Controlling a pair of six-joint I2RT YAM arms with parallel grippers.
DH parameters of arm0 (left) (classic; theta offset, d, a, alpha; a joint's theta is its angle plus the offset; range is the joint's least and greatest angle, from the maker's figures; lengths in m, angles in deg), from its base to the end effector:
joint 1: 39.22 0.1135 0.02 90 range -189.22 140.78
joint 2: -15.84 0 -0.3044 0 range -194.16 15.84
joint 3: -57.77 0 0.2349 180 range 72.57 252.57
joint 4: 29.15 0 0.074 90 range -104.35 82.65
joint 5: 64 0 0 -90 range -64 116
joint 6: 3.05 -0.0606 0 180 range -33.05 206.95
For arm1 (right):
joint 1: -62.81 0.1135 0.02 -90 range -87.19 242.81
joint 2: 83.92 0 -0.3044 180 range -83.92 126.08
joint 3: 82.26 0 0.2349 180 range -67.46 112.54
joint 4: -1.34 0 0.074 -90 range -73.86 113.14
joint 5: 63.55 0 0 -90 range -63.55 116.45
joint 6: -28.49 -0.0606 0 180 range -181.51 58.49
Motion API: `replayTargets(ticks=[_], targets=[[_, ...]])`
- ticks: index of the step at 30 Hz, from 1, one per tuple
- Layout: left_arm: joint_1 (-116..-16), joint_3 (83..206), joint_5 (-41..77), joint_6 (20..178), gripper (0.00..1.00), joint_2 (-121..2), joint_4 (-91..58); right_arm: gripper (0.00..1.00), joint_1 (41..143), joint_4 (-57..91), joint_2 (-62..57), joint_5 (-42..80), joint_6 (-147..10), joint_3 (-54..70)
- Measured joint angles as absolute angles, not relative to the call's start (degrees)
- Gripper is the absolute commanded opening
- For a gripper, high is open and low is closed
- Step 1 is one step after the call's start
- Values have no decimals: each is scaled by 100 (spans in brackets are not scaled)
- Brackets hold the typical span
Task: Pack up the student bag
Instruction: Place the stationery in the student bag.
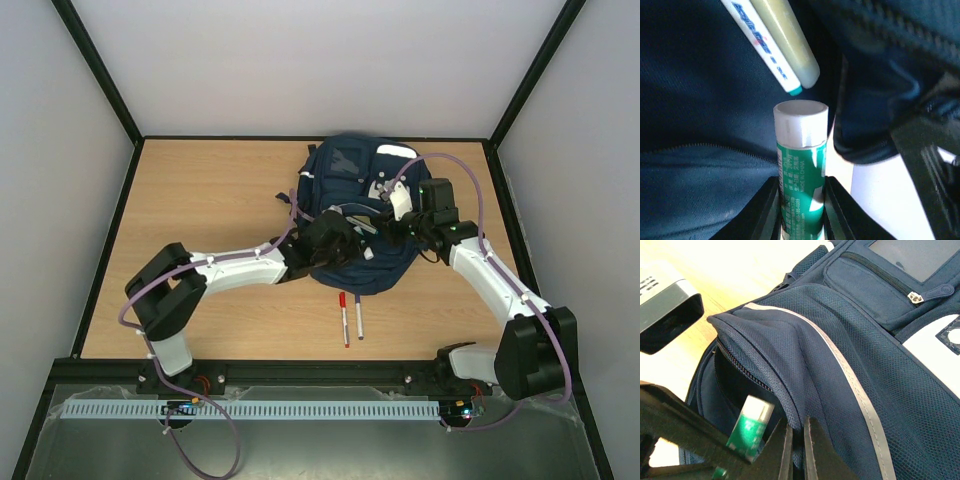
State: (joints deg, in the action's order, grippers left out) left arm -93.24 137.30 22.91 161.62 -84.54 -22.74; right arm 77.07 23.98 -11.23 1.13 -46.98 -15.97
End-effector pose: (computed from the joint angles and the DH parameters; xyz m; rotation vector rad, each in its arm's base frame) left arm 0.2405 -0.3369 0.2677 -0.3881 2.3485 -1.3358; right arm 0.2606 0.0930 0.3154 -0.7675 1.9067 0.4549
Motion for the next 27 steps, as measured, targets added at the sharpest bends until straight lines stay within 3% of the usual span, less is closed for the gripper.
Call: replayTargets(ticks=[17,24,27], targets=[[-9044,14648,3344,17533,13,-9765,-2518,1,7701,2393,-1127,118,-4742,-1597],[-9051,14714,3467,17791,19,-9863,-2654,1,7701,2391,-1127,120,-4742,-1597],[-9055,14727,3504,17839,28,-9877,-2689,1,7701,2389,-1127,120,-4742,-1597]])
